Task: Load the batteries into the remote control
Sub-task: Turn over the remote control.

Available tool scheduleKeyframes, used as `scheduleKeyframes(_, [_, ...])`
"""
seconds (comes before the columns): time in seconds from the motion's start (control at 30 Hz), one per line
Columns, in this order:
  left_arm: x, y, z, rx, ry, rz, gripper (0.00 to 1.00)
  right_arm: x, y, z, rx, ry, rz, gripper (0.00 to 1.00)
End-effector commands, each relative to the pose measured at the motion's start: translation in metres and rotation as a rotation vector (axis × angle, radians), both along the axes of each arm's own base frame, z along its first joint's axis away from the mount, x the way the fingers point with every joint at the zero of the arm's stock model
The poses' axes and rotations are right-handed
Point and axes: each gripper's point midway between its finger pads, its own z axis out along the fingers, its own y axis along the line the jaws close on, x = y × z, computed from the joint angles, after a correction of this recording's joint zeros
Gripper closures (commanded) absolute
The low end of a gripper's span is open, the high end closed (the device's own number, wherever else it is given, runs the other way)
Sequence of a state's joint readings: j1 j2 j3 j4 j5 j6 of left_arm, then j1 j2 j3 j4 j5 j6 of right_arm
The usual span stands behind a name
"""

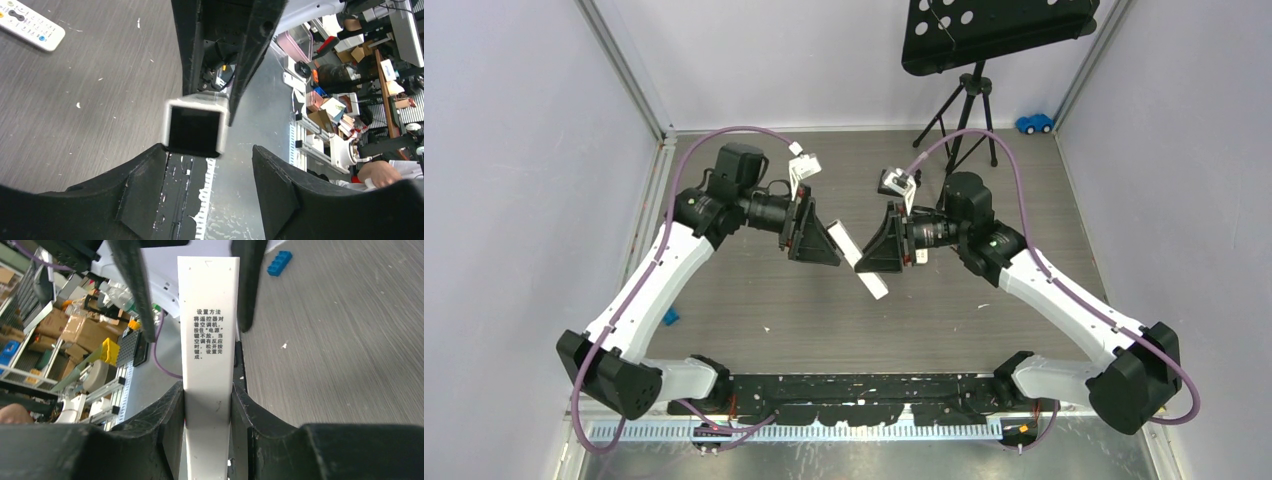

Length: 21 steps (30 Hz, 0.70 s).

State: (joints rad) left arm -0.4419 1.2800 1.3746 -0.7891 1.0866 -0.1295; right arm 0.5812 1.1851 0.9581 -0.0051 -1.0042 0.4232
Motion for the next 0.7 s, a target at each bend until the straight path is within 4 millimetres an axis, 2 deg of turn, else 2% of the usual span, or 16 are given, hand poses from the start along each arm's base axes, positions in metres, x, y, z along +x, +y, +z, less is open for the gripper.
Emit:
scheduleKeyframes(0.0, [-0.013,0.002,0.012,-0.044,-0.031,-0.040,0.34,-0.018,0.008,0.036,0.066,-0.122,0.094,1.00])
scheduleKeyframes(0.13, [-0.013,-0.004,0.022,-0.098,-0.010,-0.050,0.32,-0.024,0.013,0.033,0.047,-0.113,0.104,1.00])
scheduleKeyframes(0.23, [-0.012,-0.006,0.027,-0.128,-0.010,-0.050,0.35,-0.024,0.016,0.033,0.043,-0.115,0.102,1.00])
scheduleKeyframes(0.5, [-0.017,-0.005,0.024,-0.132,0.020,-0.065,0.59,-0.017,0.018,0.039,0.050,-0.141,0.047,1.00])
scheduleKeyframes(0.6, [-0.017,-0.005,0.026,-0.139,0.026,-0.068,0.73,-0.013,0.019,0.039,0.050,-0.144,0.030,1.00])
scheduleKeyframes(0.67, [-0.017,-0.006,0.028,-0.145,0.029,-0.069,0.86,-0.011,0.020,0.038,0.048,-0.142,0.021,1.00])
